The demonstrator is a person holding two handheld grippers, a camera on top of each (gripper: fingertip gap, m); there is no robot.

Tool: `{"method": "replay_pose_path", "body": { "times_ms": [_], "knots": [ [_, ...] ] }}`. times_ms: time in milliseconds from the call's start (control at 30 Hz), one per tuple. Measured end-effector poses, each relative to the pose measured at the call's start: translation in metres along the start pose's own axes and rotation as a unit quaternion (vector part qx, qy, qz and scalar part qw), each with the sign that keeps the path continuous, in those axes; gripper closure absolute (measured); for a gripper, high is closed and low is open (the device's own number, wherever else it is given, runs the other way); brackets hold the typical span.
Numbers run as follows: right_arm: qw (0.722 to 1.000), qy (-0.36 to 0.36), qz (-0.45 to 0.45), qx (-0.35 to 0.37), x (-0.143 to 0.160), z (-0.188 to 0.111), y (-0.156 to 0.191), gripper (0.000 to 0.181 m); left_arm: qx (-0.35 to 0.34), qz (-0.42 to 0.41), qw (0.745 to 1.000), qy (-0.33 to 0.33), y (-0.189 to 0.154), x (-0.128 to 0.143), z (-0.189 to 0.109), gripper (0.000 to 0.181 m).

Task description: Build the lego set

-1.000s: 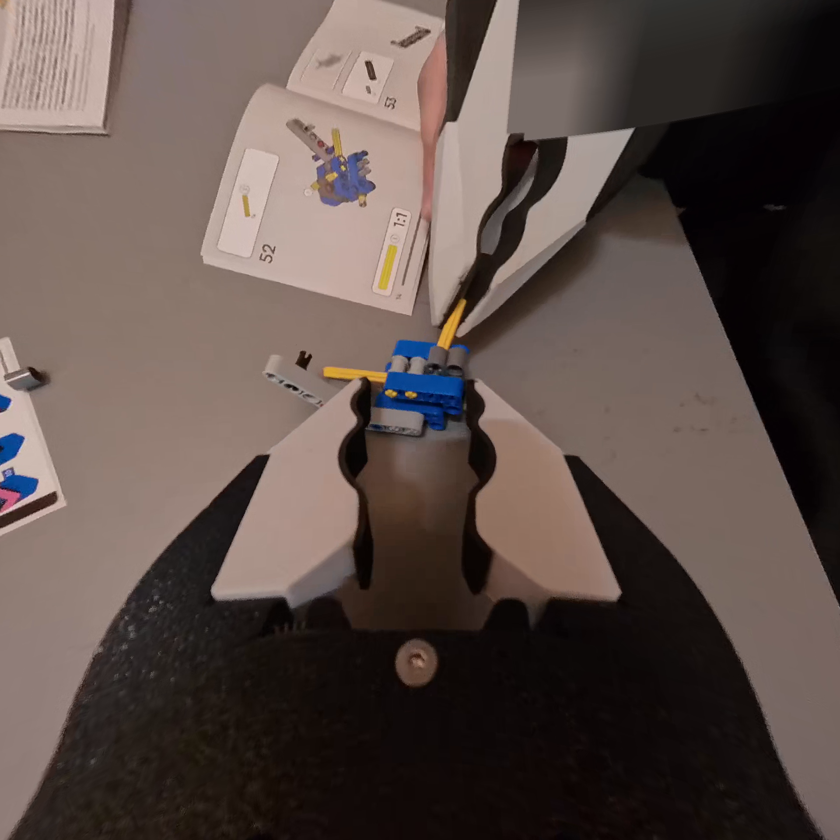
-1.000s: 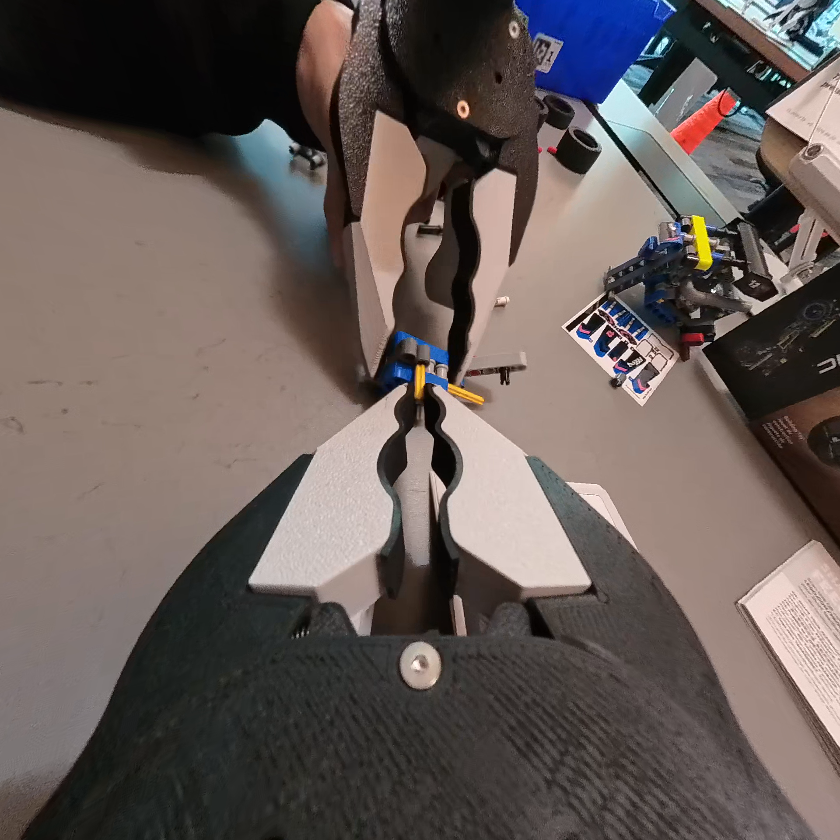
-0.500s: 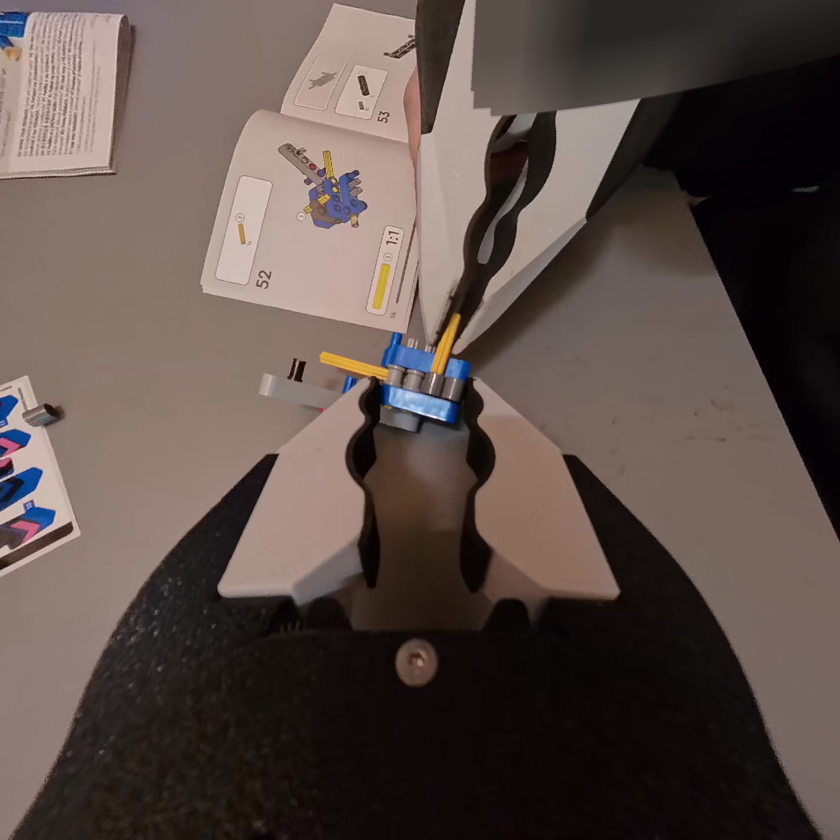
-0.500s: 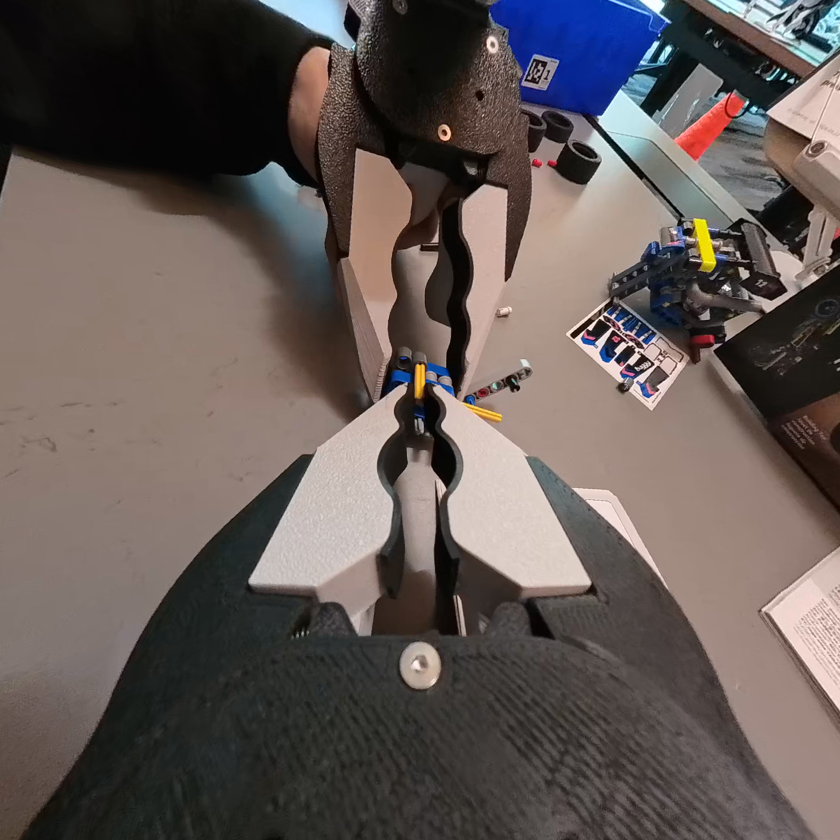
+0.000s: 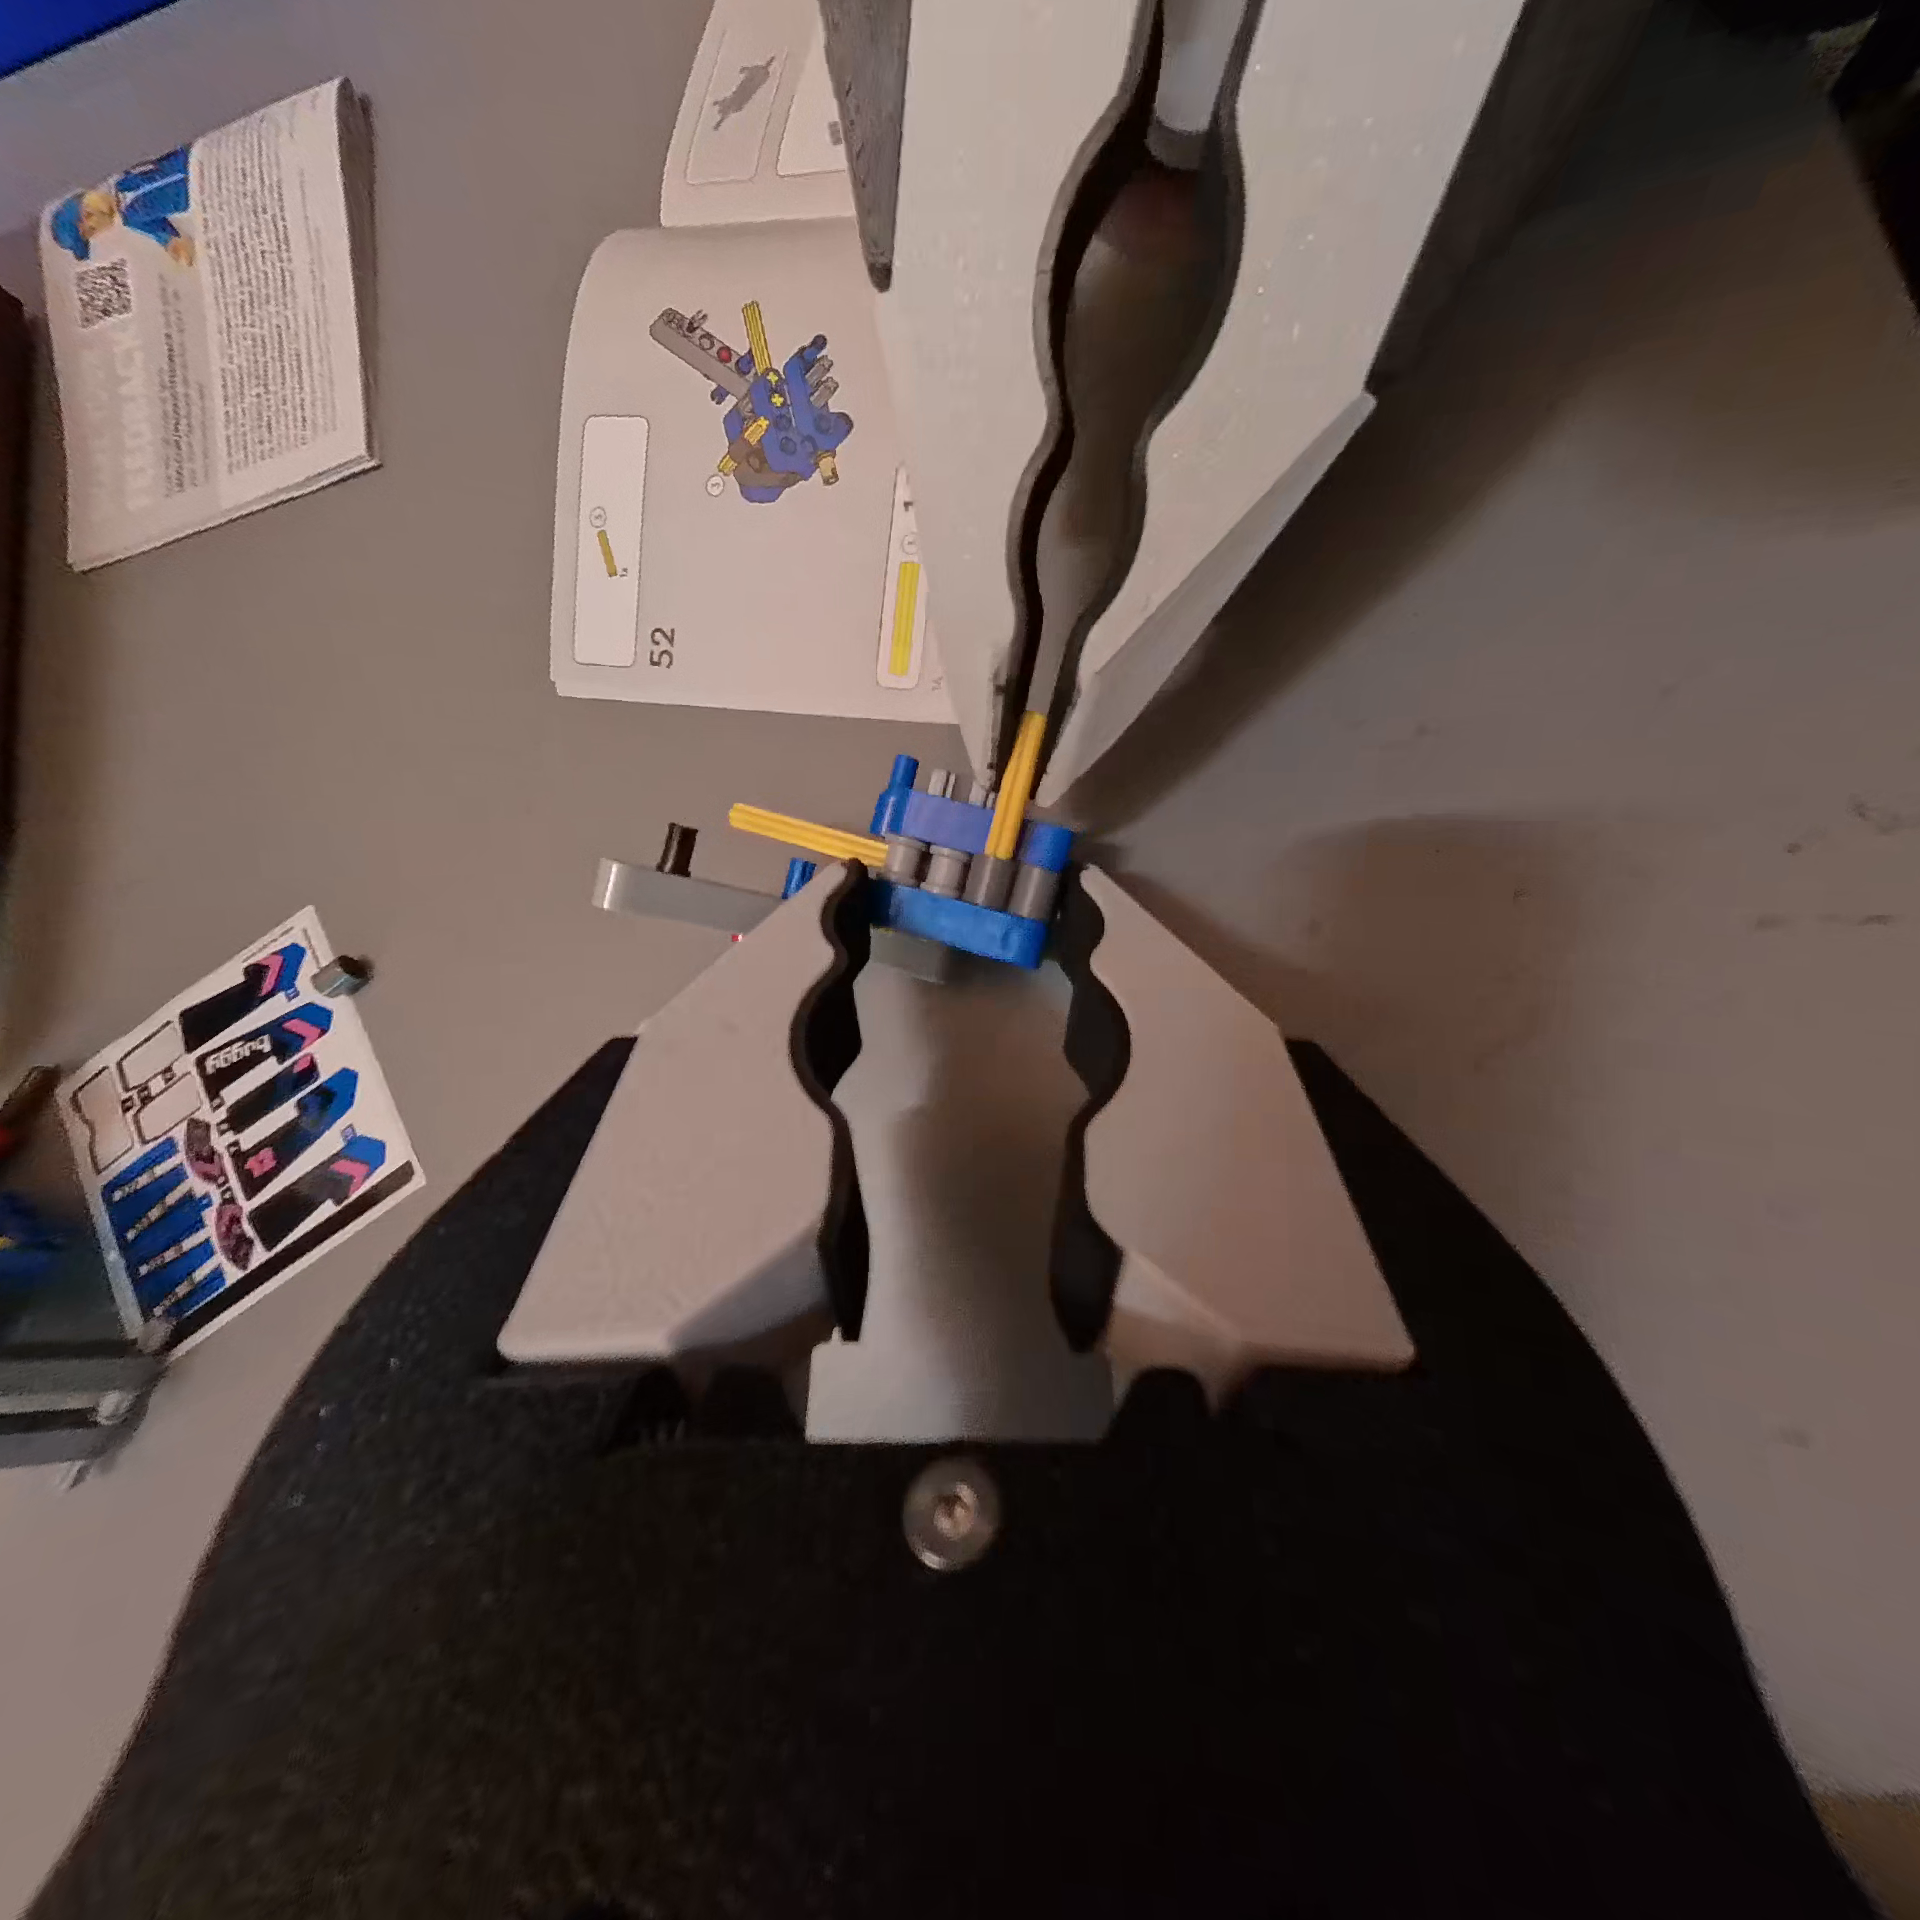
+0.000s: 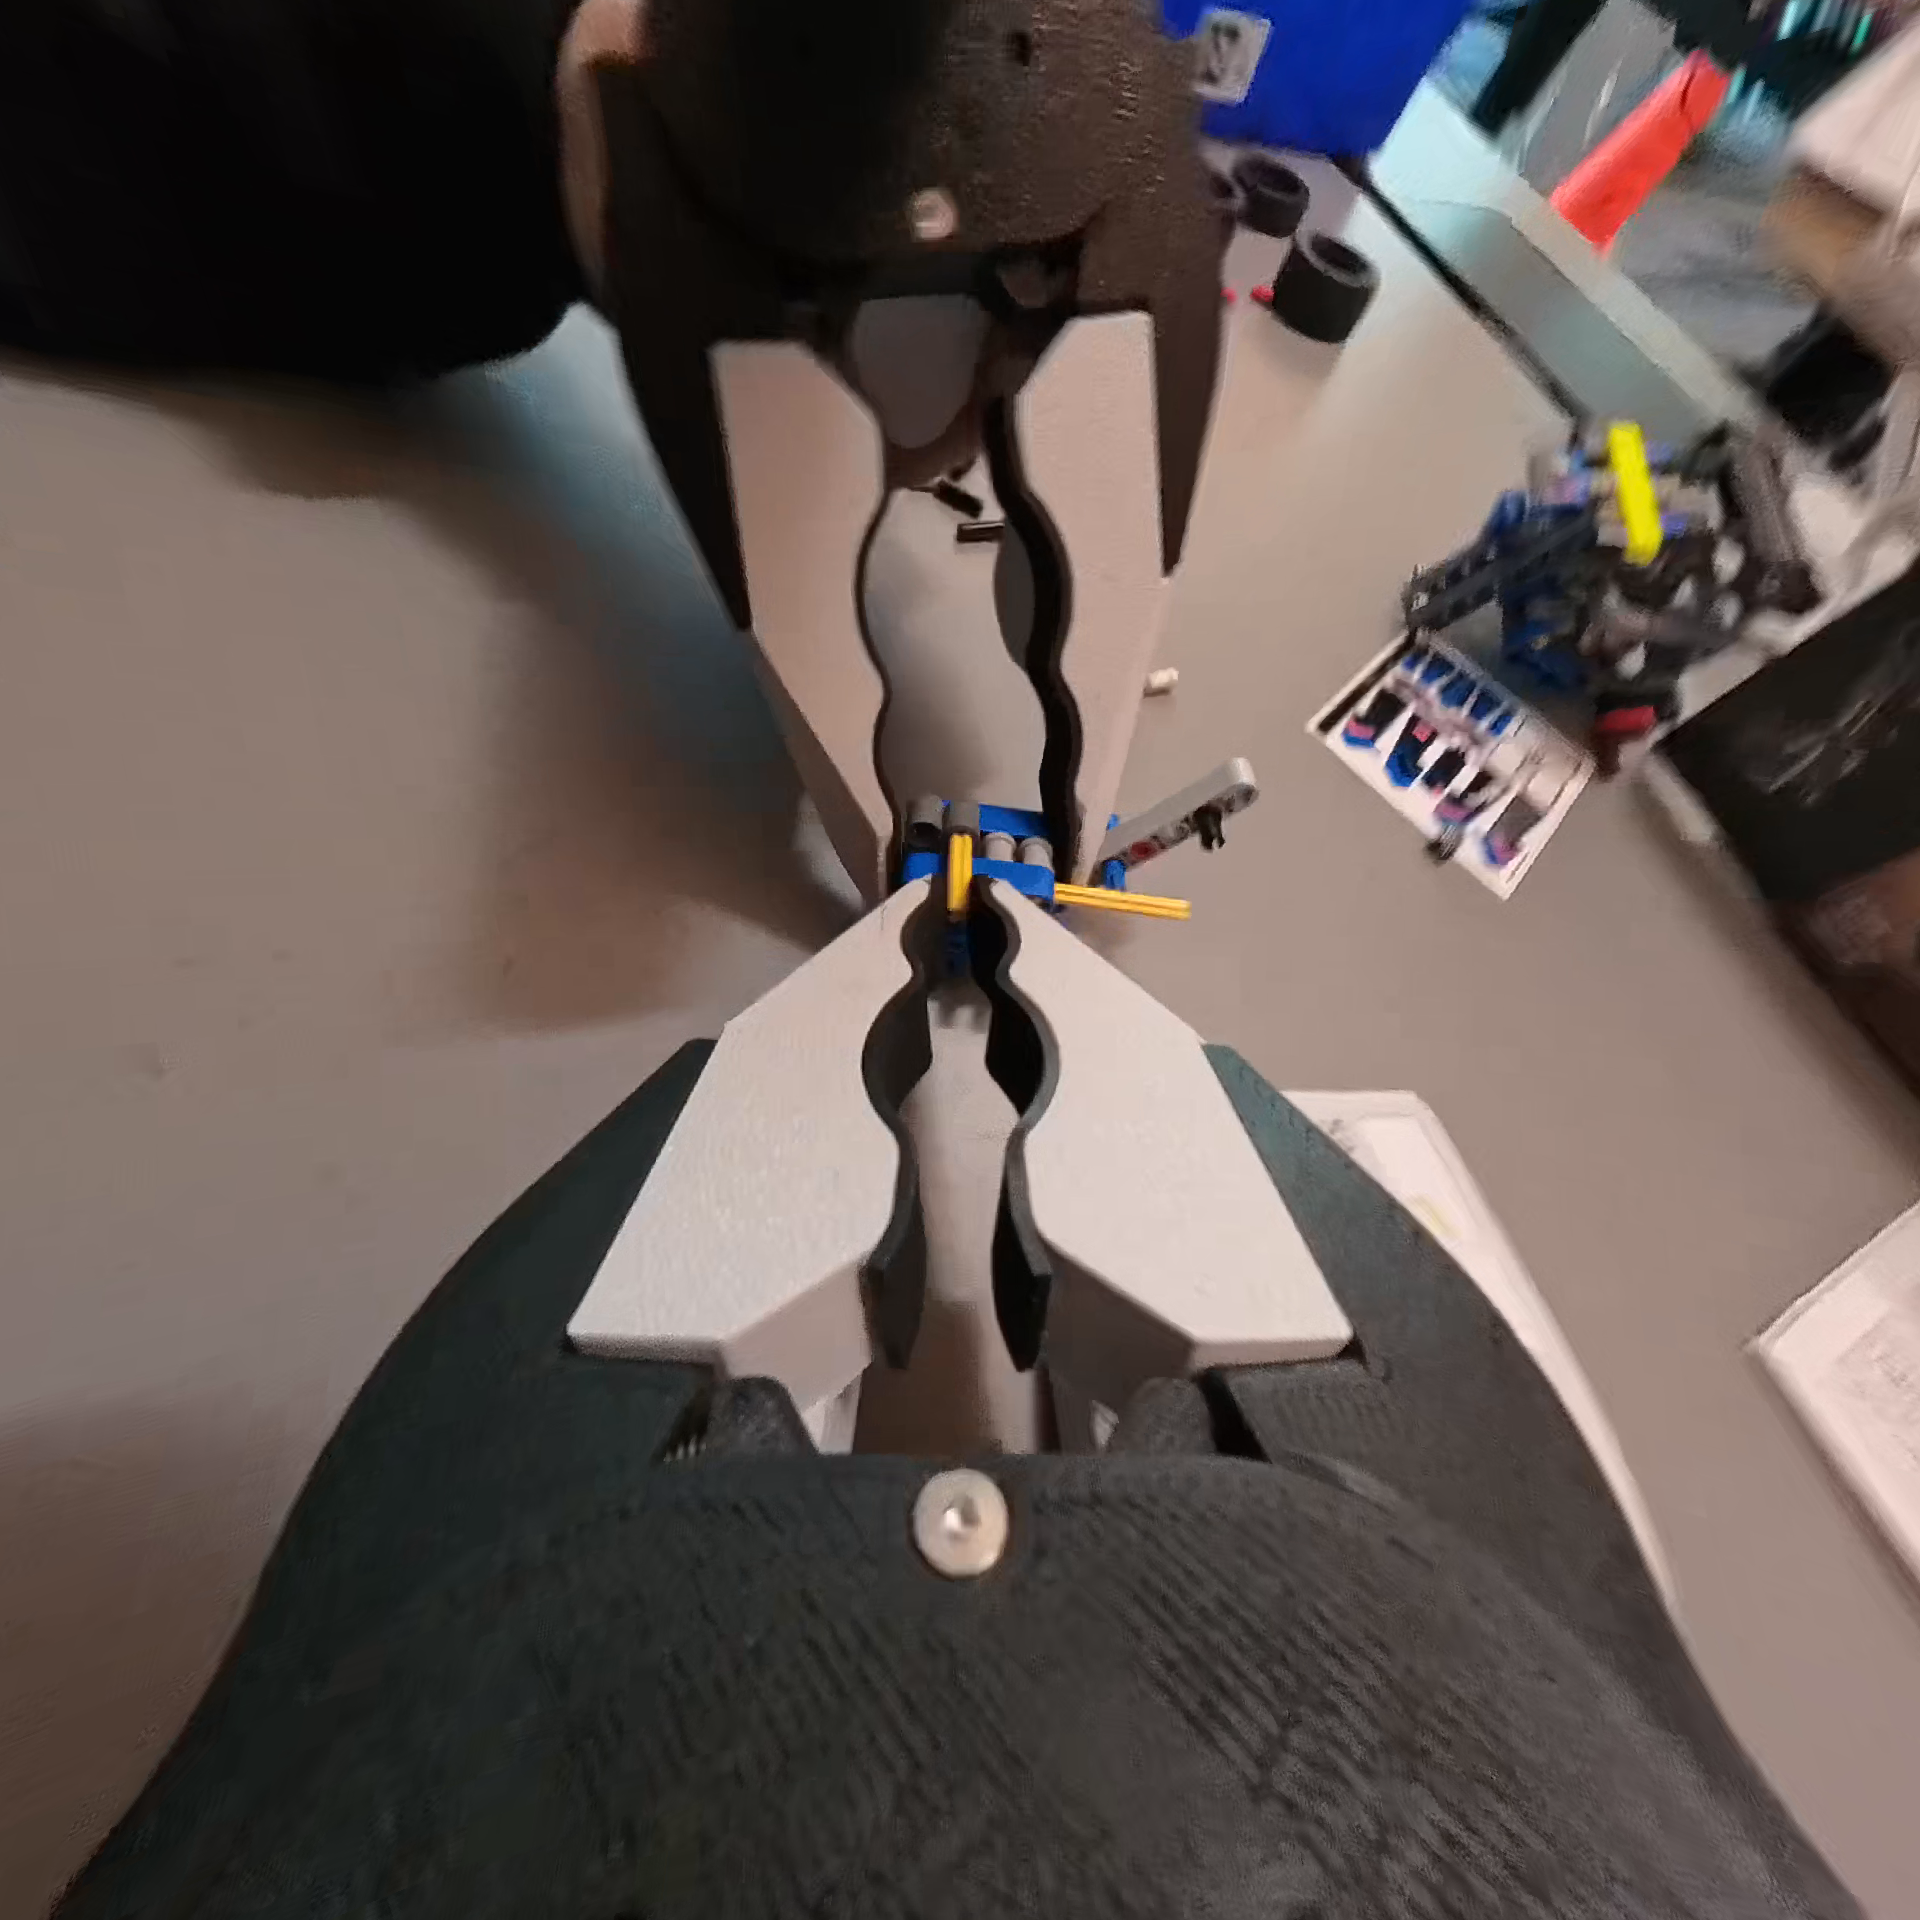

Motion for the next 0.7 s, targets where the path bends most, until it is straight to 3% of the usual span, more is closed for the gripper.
{"method": "replay_pose_path", "body": {
  "times_ms": [100,233,533,700],
  "knots": [
    [0.995,0.005,-0.093,0.034,-0.001,0.0,0.004,0.178,0.029,-0.024,0.999,-0.009,0.0,0.001,0.0,0.147],
    [0.964,0.015,-0.247,0.1,-0.003,0.001,0.014,0.178,0.083,-0.054,0.995,-0.024,-0.002,0.003,-0.001,0.147],
    [0.904,0.069,-0.398,0.142,-0.009,0.0,0.027,0.178,0.102,-0.042,0.994,-0.013,-0.006,0.002,-0.002,0.148],
    [0.95,0.075,-0.295,0.074,-0.014,-0.002,0.02,0.178,0.074,-0.014,0.997,0.01,-0.009,-0.002,-0.003,0.148]
  ]
}}
Point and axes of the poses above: each gripper's, where its closed fingertips meet, z out along the fingers, x out of its underside, y = z × x across the jaws, the point moved 7 cm from there along -z, back along the fingers, and after that the axes turned 7 degrees about y, right-handed, at the moved point
